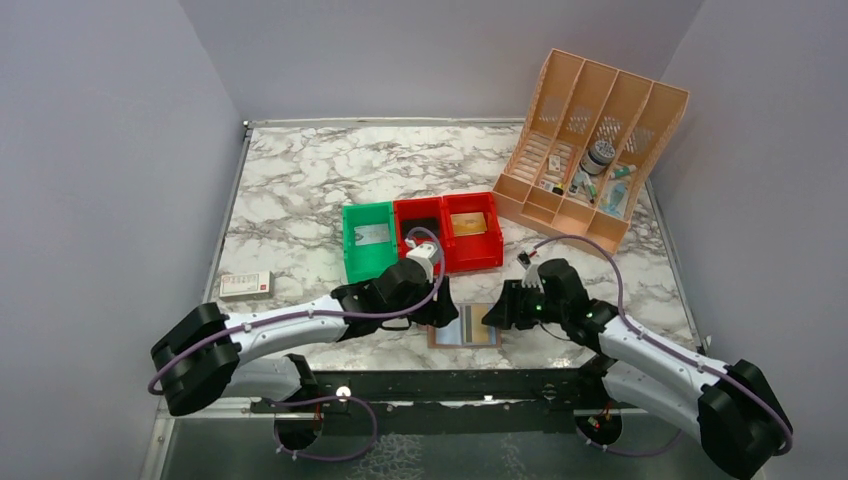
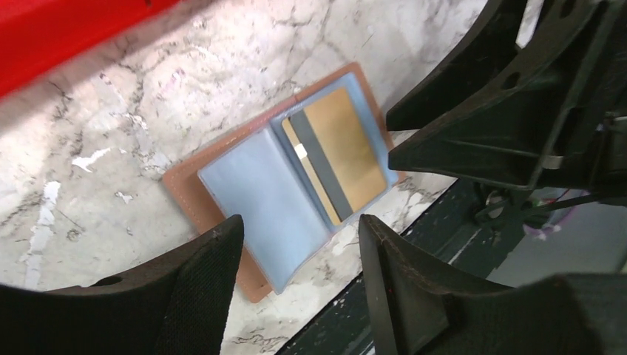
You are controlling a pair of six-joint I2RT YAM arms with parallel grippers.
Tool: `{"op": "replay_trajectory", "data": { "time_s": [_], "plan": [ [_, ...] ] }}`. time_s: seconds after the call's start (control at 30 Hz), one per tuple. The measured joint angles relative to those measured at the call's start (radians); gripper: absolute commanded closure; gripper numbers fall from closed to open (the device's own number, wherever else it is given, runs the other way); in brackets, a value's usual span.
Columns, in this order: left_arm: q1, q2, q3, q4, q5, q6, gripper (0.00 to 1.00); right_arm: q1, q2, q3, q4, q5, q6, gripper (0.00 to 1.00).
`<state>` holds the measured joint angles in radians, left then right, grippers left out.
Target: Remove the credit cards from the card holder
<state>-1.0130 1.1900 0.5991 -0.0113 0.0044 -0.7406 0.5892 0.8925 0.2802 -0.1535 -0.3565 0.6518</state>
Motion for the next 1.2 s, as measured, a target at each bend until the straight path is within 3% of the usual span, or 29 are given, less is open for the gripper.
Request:
{"op": "replay_trajectory", "data": {
  "time_s": [0.27,0.87,1.2],
  "plan": [
    [-0.030,0.120,-0.048,0.150,-0.010,-0.055,0.49,0.000,0.097,0.005,0.077,-0.076,0.007,0.64],
    [-0.089,0.273,-0.072,0.317,-0.014,-0.142,0.61,0.000,0.171,-0.020,0.171,-0.049,0.031,0.70],
    [-0.089,0.328,-0.108,0.405,-0.025,-0.212,0.85,0.000,0.201,-0.026,0.223,-0.051,0.044,0.71]
  ]
}}
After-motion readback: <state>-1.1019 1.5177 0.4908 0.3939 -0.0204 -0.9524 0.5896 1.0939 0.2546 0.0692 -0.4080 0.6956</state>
